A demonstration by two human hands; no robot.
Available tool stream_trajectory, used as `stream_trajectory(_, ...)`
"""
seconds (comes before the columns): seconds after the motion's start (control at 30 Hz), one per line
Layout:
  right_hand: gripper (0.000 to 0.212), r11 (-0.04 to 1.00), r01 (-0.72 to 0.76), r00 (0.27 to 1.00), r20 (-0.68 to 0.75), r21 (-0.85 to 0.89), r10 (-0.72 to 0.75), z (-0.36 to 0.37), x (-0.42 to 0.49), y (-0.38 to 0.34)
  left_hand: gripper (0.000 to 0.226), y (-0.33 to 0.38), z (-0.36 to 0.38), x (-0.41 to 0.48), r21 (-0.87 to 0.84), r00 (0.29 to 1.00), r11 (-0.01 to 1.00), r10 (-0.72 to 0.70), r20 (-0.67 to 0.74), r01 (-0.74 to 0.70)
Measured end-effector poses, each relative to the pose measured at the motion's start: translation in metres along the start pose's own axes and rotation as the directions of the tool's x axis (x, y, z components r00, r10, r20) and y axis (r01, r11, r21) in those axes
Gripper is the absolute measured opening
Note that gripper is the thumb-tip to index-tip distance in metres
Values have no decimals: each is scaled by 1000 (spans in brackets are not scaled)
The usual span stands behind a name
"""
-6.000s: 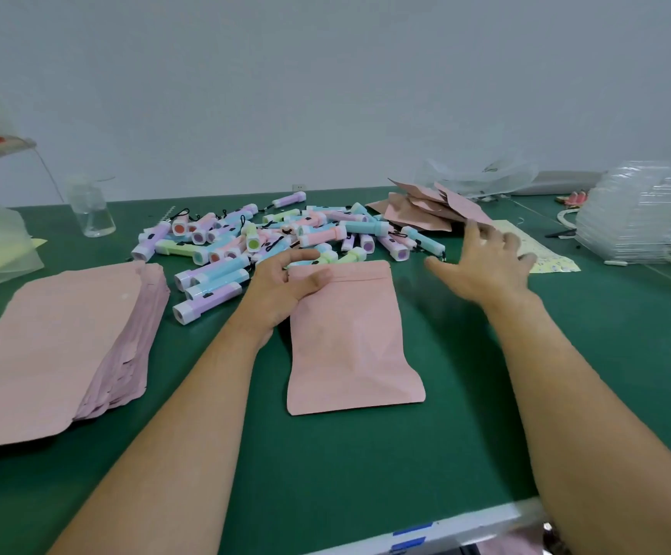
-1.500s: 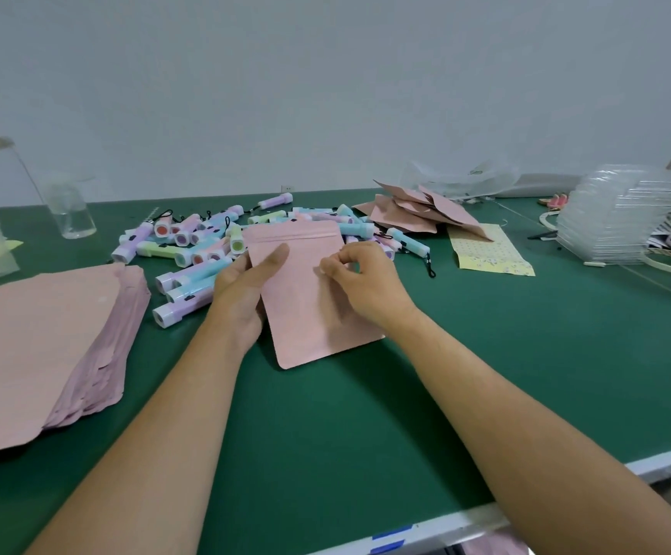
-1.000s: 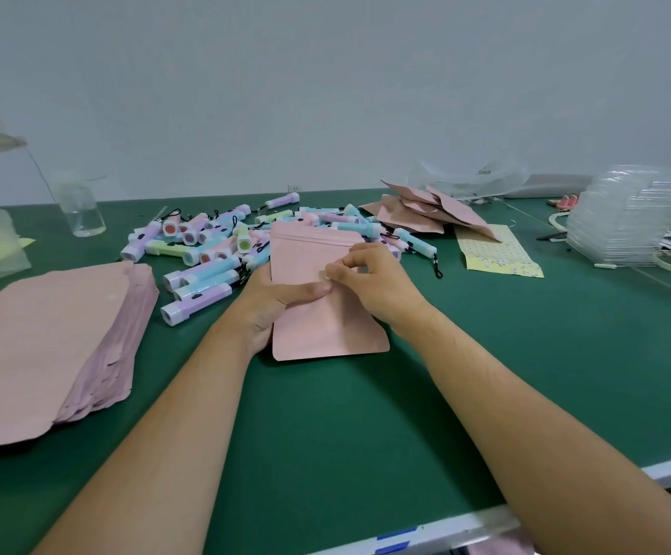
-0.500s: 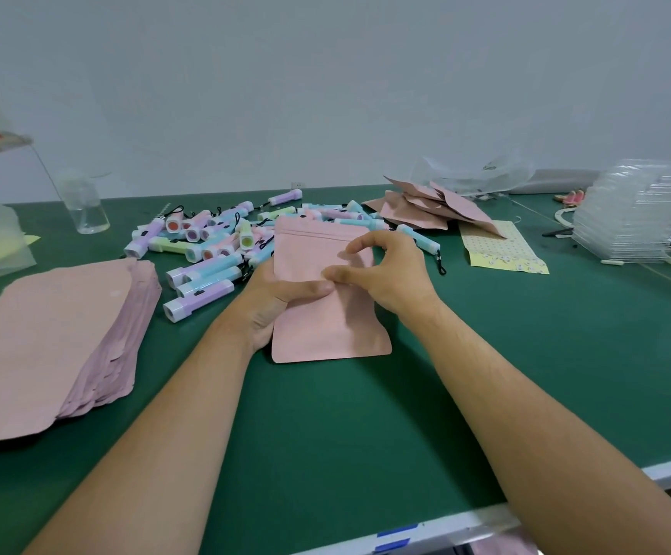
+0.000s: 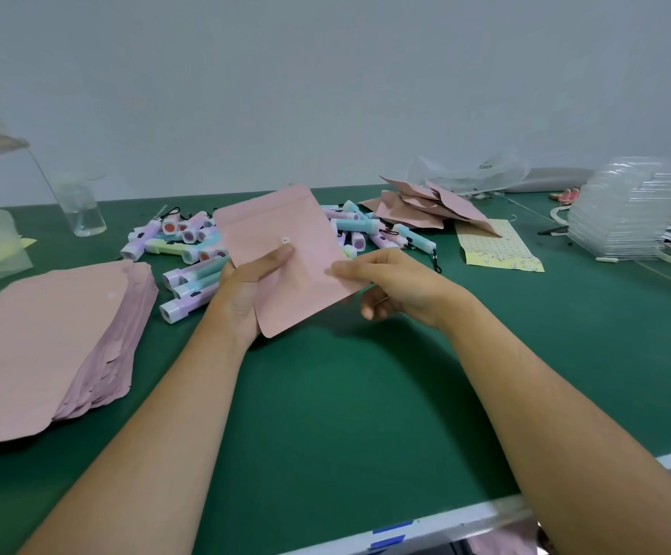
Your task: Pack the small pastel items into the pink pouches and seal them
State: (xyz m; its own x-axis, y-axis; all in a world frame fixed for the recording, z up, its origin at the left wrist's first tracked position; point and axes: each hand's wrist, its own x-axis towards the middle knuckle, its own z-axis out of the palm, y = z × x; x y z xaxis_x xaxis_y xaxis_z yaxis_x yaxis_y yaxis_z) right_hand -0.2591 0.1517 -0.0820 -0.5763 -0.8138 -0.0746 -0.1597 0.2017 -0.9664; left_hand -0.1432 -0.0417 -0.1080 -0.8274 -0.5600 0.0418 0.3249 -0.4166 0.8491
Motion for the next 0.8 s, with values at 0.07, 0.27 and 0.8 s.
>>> stream_trajectory(0.07,53,1000,-23,997,71,-2,23,0,1,0,68,-1,1,0,18,999,1000,4,39,-5)
stream_trajectory(0.27,24,999,36,999,40,3,-36,2,5,6,63,-2,0,5,-13,996,1000,2,92,0)
stream_trajectory(0.8,27,839,-149,385,-813,-523,-438,-95,78,12,34,-12,0,13,160,994,987,2,107,-19)
